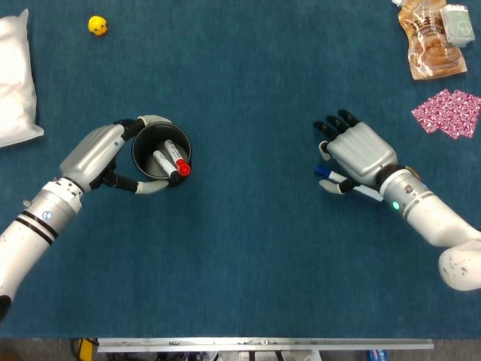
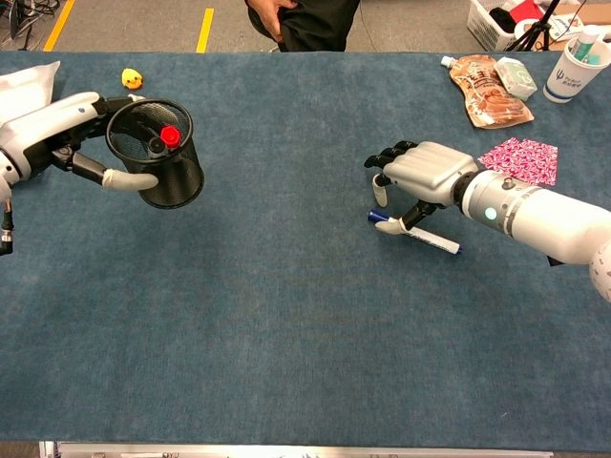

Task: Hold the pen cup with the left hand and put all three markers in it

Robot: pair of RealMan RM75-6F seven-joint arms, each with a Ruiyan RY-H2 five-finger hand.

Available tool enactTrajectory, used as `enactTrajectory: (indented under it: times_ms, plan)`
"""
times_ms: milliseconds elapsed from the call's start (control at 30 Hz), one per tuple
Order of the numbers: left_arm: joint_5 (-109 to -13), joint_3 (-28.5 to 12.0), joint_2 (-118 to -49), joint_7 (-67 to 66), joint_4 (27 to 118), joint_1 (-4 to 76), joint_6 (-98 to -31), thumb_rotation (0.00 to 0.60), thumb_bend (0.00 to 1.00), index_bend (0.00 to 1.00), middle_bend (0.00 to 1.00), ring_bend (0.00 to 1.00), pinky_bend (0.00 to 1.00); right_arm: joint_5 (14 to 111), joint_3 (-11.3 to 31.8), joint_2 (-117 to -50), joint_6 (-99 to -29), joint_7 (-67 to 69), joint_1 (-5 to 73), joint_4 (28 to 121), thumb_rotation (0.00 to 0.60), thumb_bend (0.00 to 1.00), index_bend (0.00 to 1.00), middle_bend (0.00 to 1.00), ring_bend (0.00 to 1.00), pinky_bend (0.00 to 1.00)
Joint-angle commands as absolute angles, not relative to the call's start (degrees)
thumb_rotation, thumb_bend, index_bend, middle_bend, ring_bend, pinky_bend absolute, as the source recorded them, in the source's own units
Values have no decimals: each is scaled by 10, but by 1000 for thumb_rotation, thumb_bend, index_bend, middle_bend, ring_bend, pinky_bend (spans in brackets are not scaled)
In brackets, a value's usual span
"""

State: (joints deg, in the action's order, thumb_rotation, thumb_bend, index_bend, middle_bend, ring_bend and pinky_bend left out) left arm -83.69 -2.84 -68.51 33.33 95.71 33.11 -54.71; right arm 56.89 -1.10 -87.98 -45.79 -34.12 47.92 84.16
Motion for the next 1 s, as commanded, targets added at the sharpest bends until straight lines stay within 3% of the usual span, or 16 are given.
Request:
enactTrajectory:
  times_ms: [33, 467, 867, 1000]
  plan:
    - [-838, -28, -685, 334, 957, 330, -548, 506, 164, 202, 320, 257, 179, 575, -12, -885, -464, -342, 477, 838, 338, 269, 408, 76, 0, 0]
    - [-843, -26, -681, 339, 957, 327, -554, 505, 164, 202, 320, 257, 179, 646, -13, -906, -505, -302, 450, 828, 580, 226, 459, 99, 0, 0]
    - [-847, -24, -680, 346, 954, 328, -554, 506, 164, 202, 320, 256, 178, 645, -11, -908, -514, -314, 434, 829, 600, 210, 469, 105, 0, 0]
    - [-848, -24, -681, 348, 953, 330, -552, 506, 164, 202, 320, 256, 178, 644, -9, -908, -514, -317, 431, 830, 600, 159, 469, 105, 0, 0]
